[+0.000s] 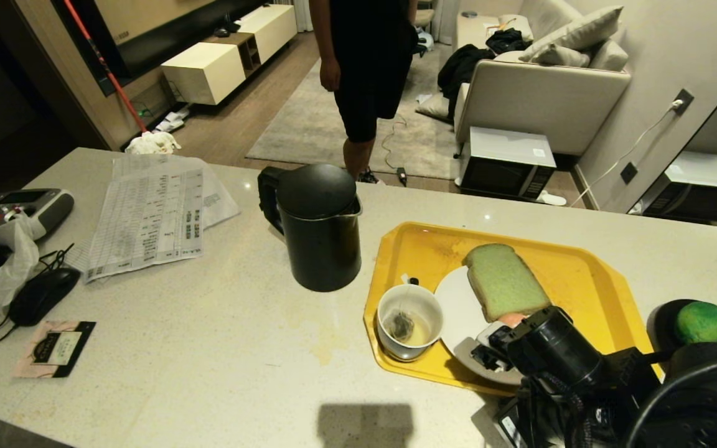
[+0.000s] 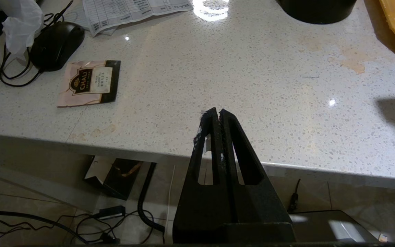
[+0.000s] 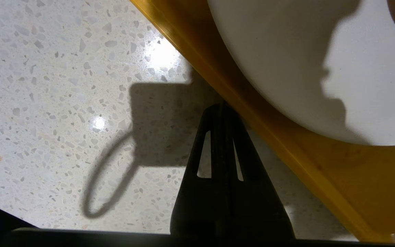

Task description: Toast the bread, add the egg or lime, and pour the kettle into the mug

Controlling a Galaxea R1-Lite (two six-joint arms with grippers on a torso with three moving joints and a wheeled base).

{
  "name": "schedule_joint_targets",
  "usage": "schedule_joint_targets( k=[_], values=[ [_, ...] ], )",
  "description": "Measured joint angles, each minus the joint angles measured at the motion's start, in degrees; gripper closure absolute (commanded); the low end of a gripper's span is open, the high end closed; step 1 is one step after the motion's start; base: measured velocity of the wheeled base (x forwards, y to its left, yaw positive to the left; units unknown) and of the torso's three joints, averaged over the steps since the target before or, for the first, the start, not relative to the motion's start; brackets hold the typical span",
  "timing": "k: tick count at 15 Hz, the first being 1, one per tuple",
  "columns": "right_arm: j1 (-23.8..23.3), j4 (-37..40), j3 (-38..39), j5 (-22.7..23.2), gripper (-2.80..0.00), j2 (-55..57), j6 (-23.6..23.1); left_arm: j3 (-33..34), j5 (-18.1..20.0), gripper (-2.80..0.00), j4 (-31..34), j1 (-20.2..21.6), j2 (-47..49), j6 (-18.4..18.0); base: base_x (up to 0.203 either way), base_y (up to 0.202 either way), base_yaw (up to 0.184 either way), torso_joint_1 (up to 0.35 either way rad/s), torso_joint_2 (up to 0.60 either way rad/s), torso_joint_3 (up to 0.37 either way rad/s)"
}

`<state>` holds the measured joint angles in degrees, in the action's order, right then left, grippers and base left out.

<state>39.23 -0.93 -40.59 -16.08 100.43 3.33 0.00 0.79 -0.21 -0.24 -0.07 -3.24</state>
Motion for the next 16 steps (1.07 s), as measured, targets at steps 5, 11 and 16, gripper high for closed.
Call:
schedule_joint_targets(
  k=[5,11,16],
  values=[
    [-1.22,-0.11,-2.78,-0.04,0.0,0.96,0.0,0.0,0.0,0.0,-0.01,0.02,0.0,0.02,0.0,0.0,0.0,0.0,0.0,0.0],
    [-1.36,-0.15,-4.47,-0.02,0.0,2.15,0.06,0.0,-0.02,0.0,0.0,0.02,0.0,0.0,0.0,0.0,0.0,0.0,0.0,0.0],
    [-1.36,0.62,-3.93,-0.06,0.0,0.41,0.26,0.0,-0.01,0.0,-0.01,0.0,0.0,0.0,0.0,0.0,0.0,0.0,0.0,0.0]
  ],
)
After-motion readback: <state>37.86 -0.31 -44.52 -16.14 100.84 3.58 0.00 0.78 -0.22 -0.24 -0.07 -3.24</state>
